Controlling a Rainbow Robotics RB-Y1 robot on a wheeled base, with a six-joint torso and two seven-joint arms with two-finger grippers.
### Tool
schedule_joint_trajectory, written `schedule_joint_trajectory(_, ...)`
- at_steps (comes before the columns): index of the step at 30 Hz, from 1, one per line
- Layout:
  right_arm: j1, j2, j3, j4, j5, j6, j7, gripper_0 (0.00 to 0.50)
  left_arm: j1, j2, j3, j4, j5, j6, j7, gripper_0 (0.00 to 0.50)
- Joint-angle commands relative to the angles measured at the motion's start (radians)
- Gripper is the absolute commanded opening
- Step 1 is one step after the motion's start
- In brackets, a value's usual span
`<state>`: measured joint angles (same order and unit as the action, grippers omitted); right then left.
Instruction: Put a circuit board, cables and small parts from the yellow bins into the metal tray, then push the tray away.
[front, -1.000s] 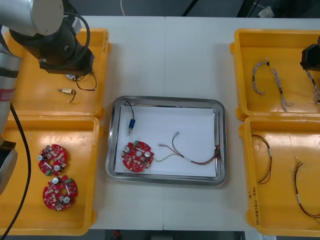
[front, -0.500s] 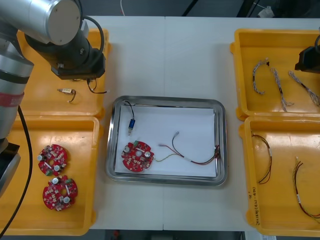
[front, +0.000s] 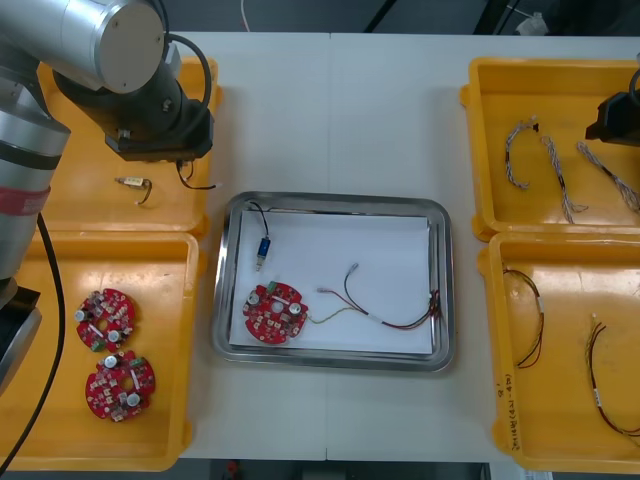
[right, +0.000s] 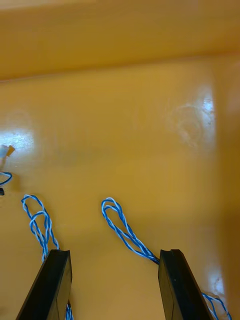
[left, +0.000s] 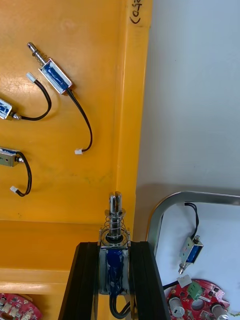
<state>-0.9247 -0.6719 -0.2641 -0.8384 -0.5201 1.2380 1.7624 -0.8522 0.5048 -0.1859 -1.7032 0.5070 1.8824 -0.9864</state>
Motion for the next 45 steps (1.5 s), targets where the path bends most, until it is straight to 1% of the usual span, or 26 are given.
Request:
schedule_joint_trajectory(1,0.001,-0.075,-0.006,-0.022,-0.051,0.012,0.172,0.500,0.004,-0.017,-0.009,-0.039,0.013,0.001,0.025,0.001)
schedule_joint_trajectory(2,0.001,-0.075,-0.006,-0.022,-0.051,0.012,0.172,0.500,0.004,-0.017,-0.009,-0.039,0.013,0.001,0.025,0.001)
schedule_joint_trajectory(4,0.000,-0.098,-0.003,-0.022,-0.078,0.034,0.223,0.500,0.004,-0.017,-0.009,-0.039,0.013,0.001,0.025,0.001)
schedule_joint_trajectory(6,0.000,-0.110,-0.003,-0.022,-0.084,0.044,0.255,0.500,0.004,-0.017,-0.009,-0.039,0.013,0.001,0.025,0.000)
schedule_joint_trajectory(13,0.000,-0.140,0.005,-0.022,-0.084,0.086,0.393,0.500,0.004,-0.017,-0.009,-0.039,0.013,0.001,0.025,0.000)
schedule_joint_trajectory(16,0.000,-0.141,0.005,-0.021,-0.078,0.095,0.425,0.500,0.004,-0.017,-0.009,-0.039,0.013,0.001,0.025,0.000)
schedule_joint_trajectory(20,-0.056,-0.146,0.005,0.082,-0.070,0.089,0.493,0.500,0.004,-0.017,-0.009,-0.039,0.013,0.001,0.025,0.000)
schedule_joint_trajectory(22,-0.111,-0.150,0.005,0.191,-0.060,0.063,0.537,0.500,0.004,-0.017,-0.009,-0.039,0.013,0.001,0.025,0.001)
schedule_joint_trajectory(23,-0.123,-0.150,0.005,0.216,-0.058,0.055,0.548,0.500,0.004,-0.017,-0.009,-0.039,0.013,0.001,0.025,0.000)
schedule_joint_trajectory(25,-0.157,-0.149,0.005,0.305,-0.051,0.001,0.588,0.500,0.004,-0.017,-0.009,-0.039,0.013,0.001,0.025,0.001)
schedule_joint_trajectory(26,-0.160,-0.149,0.003,0.312,-0.049,-0.006,0.591,0.500,0.004,-0.017,-0.009,-0.039,0.013,0.001,0.025,0.000)
schedule_joint_trajectory(27,-0.169,-0.149,0.005,0.352,-0.044,-0.045,0.614,0.500,0.004,-0.017,-0.009,-0.039,0.013,0.001,0.025,0.000)
schedule_joint_trajectory(30,-0.172,-0.143,0.005,0.375,-0.037,-0.084,0.621,0.500,0.004,-0.017,-0.009,-0.039,0.013,0.001,0.025,0.000)
schedule_joint_trajectory(36,-0.171,-0.127,0.011,0.380,-0.029,-0.117,0.624,0.500,0.004,-0.017,-0.009,-0.039,0.013,0.001,0.025,0.000)
schedule_joint_trajectory(41,-0.175,-0.107,0.017,0.435,-0.032,-0.198,0.638,0.500,0.004,-0.017,-0.009,-0.039,0.013,0.001,0.025,0.001)
schedule_joint_trajectory(45,-0.187,-0.095,0.017,0.475,-0.035,-0.236,0.632,0.500,0.004,-0.017,-0.009,-0.039,0.013,0.001,0.025,0.001)
